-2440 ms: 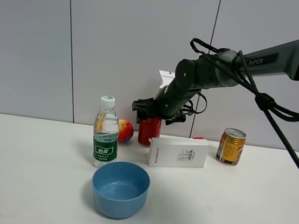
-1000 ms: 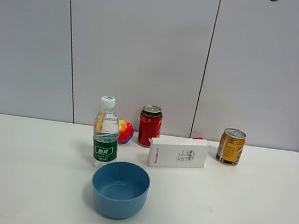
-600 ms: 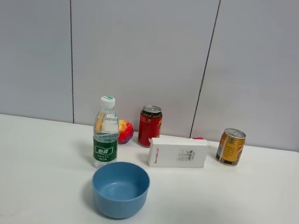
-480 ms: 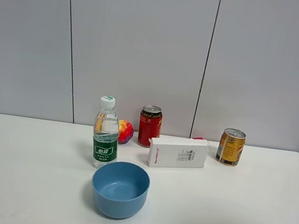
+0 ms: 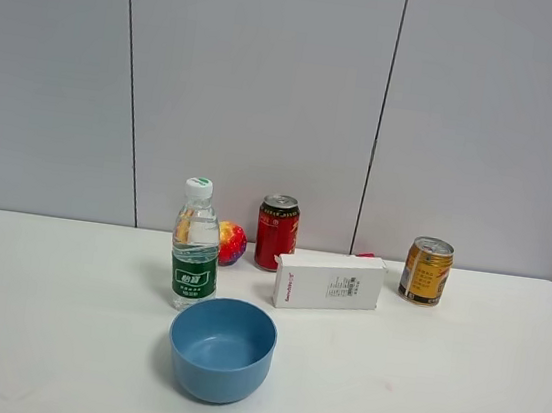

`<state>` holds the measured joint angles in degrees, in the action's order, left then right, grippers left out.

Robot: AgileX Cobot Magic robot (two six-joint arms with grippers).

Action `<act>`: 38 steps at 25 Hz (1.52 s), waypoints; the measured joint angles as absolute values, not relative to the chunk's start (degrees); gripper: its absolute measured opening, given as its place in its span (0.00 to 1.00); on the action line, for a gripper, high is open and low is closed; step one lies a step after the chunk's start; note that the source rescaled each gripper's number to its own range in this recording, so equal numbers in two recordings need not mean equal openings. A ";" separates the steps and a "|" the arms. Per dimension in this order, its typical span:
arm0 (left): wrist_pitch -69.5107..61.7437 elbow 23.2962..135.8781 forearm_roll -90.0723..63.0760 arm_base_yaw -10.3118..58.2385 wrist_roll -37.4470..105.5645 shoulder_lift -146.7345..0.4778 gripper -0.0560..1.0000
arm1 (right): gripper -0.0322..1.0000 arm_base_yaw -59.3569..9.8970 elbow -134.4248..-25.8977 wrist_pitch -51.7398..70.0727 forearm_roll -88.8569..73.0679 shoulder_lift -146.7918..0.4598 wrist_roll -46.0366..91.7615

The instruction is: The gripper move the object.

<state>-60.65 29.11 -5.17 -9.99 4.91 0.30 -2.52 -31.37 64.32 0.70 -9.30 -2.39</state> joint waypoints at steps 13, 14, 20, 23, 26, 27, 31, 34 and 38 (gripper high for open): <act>-60.65 29.11 -5.17 -9.99 4.91 0.30 1.00 | 0.72 -2.52 -28.68 61.10 -0.78 0.13 0.80; -60.65 29.11 -5.17 -9.99 4.91 0.30 1.00 | 0.72 -2.52 -28.61 61.02 -0.78 0.13 0.76; -60.65 29.11 -5.17 -9.99 4.91 0.30 1.00 | 0.72 -2.52 -28.55 61.02 -0.73 0.13 0.34; -60.65 29.11 -5.17 -9.99 4.91 0.30 1.00 | 0.72 -2.52 -28.51 61.02 -0.67 0.13 0.34; -60.65 29.11 -5.17 -9.99 4.91 0.30 1.00 | 0.72 -2.52 -28.51 61.02 -0.67 0.13 0.34; -60.65 29.11 -5.17 -9.99 4.91 0.30 1.00 | 0.72 -2.52 -28.51 61.02 -0.67 0.13 0.00; -60.65 29.11 -5.17 -9.99 4.91 0.30 1.00 | 0.72 -2.52 -28.51 61.02 -0.67 0.13 0.00; -60.65 29.11 -5.17 -9.99 4.91 0.30 1.00 | 0.72 -2.52 -28.51 61.02 -0.67 0.13 0.00; -60.65 29.11 -5.17 -9.99 4.91 0.30 1.00 | 0.72 -2.52 -28.51 61.02 -0.67 0.13 0.00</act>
<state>-60.65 29.11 -5.17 -9.99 4.91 0.30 -2.52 -28.51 61.02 -0.67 0.13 0.00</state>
